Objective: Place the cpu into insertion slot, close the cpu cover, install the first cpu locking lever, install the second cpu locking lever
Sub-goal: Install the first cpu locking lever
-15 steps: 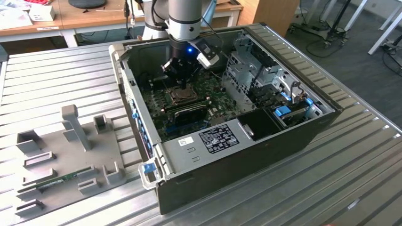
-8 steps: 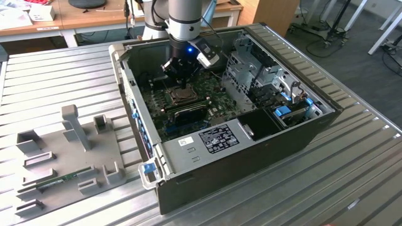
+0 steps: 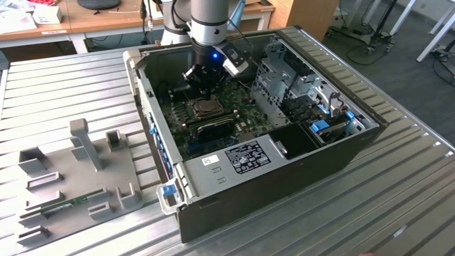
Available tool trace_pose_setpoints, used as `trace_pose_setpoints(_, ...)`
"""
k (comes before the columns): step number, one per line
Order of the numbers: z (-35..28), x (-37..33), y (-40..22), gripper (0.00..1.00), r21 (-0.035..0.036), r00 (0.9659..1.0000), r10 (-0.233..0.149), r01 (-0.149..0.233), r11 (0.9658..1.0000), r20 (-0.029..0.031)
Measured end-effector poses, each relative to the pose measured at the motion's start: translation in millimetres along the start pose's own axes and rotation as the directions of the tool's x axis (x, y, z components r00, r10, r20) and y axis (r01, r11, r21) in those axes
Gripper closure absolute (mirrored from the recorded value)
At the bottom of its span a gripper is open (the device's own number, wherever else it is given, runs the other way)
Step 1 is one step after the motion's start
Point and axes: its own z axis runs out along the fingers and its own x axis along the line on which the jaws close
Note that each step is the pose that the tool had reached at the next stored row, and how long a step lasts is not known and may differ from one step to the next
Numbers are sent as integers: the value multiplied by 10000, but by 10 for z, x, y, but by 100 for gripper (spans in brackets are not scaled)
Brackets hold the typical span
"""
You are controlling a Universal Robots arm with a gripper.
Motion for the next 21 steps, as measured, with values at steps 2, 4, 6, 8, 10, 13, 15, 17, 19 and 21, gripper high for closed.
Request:
trace_pose_setpoints(2,0,0,0,89,0,10000,0,0,10000,0)
trace_pose_setpoints(4,0,0,0,89,0,10000,0,0,10000,0)
trace_pose_setpoints(6,0,0,0,89,0,10000,0,0,10000,1)
trace_pose_setpoints(8,-1,3,0,89,0,10000,0,0,10000,1)
trace_pose_setpoints(10,-1,27,0,89,2,10000,0,0,10000,6)
trace_pose_setpoints(13,1,79,0,89,2,10000,0,0,10000,14)
trace_pose_setpoints(15,2,110,0,89,1,10000,1,-1,10000,17)
trace_pose_setpoints(17,3,138,0,89,0,10000,0,0,10000,17)
trace_pose_setpoints(19,3,146,0,89,2,10000,0,0,10000,16)
trace_pose_setpoints(21,2,169,0,89,2,10000,0,0,10000,16)
